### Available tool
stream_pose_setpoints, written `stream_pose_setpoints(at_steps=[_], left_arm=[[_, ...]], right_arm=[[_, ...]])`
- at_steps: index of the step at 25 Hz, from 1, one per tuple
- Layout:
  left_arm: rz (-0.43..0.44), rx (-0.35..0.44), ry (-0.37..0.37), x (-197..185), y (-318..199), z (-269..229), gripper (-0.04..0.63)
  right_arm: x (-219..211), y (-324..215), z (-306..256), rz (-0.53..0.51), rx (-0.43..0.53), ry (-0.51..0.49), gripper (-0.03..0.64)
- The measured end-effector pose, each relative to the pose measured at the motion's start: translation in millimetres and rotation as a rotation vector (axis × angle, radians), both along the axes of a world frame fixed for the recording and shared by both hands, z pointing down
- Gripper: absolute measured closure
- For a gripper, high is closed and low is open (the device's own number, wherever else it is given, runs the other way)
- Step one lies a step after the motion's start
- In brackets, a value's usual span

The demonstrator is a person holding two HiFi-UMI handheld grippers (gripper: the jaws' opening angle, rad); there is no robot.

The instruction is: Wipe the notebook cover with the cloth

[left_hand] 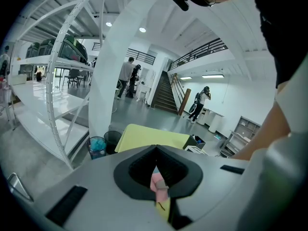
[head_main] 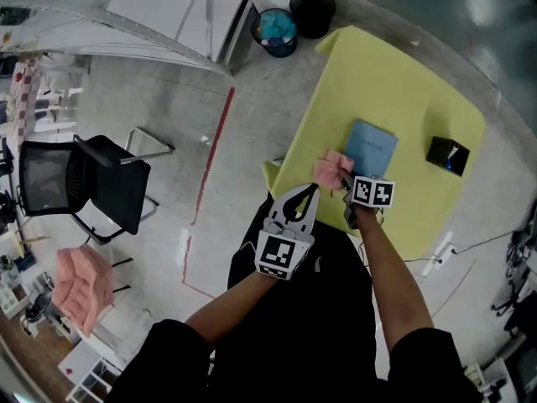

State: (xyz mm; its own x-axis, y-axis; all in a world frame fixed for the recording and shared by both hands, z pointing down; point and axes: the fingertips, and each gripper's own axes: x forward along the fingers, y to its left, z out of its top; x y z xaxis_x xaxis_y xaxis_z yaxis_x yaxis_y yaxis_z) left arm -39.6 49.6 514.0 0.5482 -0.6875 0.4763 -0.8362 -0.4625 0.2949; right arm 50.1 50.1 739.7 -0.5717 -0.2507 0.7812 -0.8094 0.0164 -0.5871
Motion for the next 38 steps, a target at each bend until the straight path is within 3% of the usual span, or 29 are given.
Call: stream_pose_setpoints(at_steps=[38], left_arm=[[0.014, 0.030, -0.019, 39.0, -1.1, -13.9, 0.588]], right_arm=[[52.0, 15.9, -1.7, -0.013, -0.015, -0.002, 0.578]])
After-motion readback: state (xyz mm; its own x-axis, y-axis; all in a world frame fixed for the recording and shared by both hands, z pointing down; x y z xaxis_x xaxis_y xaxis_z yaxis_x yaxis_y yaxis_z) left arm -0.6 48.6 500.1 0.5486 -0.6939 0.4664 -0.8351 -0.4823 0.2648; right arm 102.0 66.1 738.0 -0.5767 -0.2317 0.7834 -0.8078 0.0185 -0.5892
